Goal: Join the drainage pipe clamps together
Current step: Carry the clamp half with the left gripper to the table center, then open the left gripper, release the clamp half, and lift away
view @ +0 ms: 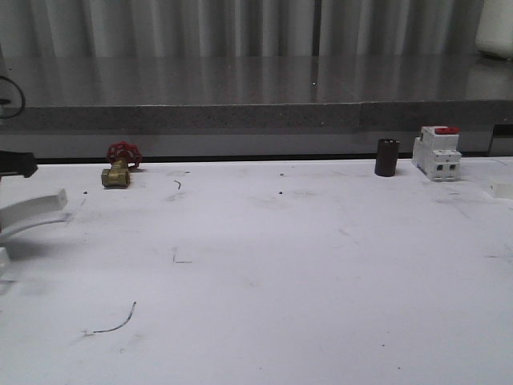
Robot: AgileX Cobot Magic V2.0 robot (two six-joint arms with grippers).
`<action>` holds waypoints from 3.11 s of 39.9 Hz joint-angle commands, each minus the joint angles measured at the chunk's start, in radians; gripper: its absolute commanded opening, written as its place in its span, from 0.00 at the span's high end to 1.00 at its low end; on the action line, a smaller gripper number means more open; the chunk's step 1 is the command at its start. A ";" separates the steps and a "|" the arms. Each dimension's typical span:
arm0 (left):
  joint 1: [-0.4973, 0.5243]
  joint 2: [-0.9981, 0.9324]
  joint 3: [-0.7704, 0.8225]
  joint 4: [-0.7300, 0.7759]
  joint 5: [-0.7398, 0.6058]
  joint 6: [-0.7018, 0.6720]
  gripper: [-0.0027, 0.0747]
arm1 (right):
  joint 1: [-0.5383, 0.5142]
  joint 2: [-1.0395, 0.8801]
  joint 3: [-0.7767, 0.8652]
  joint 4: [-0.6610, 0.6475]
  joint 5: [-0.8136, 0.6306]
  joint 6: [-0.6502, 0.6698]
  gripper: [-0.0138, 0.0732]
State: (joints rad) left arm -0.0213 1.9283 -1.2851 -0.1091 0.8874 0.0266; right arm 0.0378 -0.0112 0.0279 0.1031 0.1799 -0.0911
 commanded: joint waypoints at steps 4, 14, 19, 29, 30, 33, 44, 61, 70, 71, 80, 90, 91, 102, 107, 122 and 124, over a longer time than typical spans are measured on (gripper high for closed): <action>-0.116 -0.046 -0.108 -0.022 0.045 -0.108 0.99 | 0.002 -0.016 -0.004 -0.003 -0.077 -0.006 0.98; -0.305 -0.022 -0.228 -0.022 0.074 -0.275 0.99 | 0.002 -0.016 -0.004 -0.003 -0.077 -0.006 0.98; -0.391 0.022 -0.289 -0.022 0.079 -0.323 0.99 | 0.002 -0.016 -0.004 -0.003 -0.077 -0.006 0.98; -0.458 0.117 -0.373 -0.020 0.084 -0.394 0.99 | 0.002 -0.016 -0.004 -0.003 -0.077 -0.006 0.98; -0.458 0.122 -0.375 -0.022 0.084 -0.397 0.99 | 0.002 -0.016 -0.004 -0.003 -0.077 -0.006 0.98; -0.458 0.137 -0.375 -0.020 0.086 -0.419 0.99 | 0.002 -0.016 -0.004 -0.003 -0.077 -0.006 0.98; -0.458 0.152 -0.375 -0.011 0.090 -0.423 0.95 | 0.002 -0.016 -0.004 -0.003 -0.077 -0.006 0.98; -0.458 0.152 -0.375 -0.022 0.086 -0.423 0.32 | 0.002 -0.016 -0.004 -0.003 -0.077 -0.006 0.98; -0.460 0.147 -0.420 -0.020 0.073 -0.407 0.29 | 0.002 -0.016 -0.004 -0.003 -0.077 -0.006 0.98; -0.463 0.142 -0.431 -0.017 0.073 -0.400 0.29 | 0.002 -0.016 -0.004 -0.003 -0.077 -0.006 0.98; -0.463 0.088 -0.461 0.054 0.075 -0.357 0.29 | 0.002 -0.016 -0.004 -0.003 -0.077 -0.006 0.98; -0.463 0.035 -0.461 0.154 0.077 -0.357 0.53 | 0.002 -0.016 -0.004 -0.003 -0.077 -0.006 0.98; -0.463 0.032 -0.461 0.162 0.077 -0.357 0.58 | 0.002 -0.016 -0.004 -0.003 -0.077 -0.006 0.98; -0.463 -0.022 -0.441 0.315 0.097 -0.417 0.99 | 0.002 -0.016 -0.004 -0.003 -0.077 -0.006 0.98; -0.458 -0.073 -0.383 0.385 0.093 -0.438 0.99 | 0.002 -0.016 -0.004 -0.003 -0.077 -0.006 0.98; -0.353 -0.406 -0.014 0.363 -0.081 -0.375 0.99 | 0.002 -0.016 -0.004 -0.003 -0.077 -0.006 0.98; -0.344 -0.463 0.046 0.363 -0.107 -0.373 0.99 | 0.002 -0.016 -0.004 -0.003 -0.077 -0.006 0.98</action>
State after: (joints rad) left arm -0.3830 1.5959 -1.2931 0.2477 0.8589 -0.3535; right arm 0.0378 -0.0112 0.0279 0.1031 0.1799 -0.0911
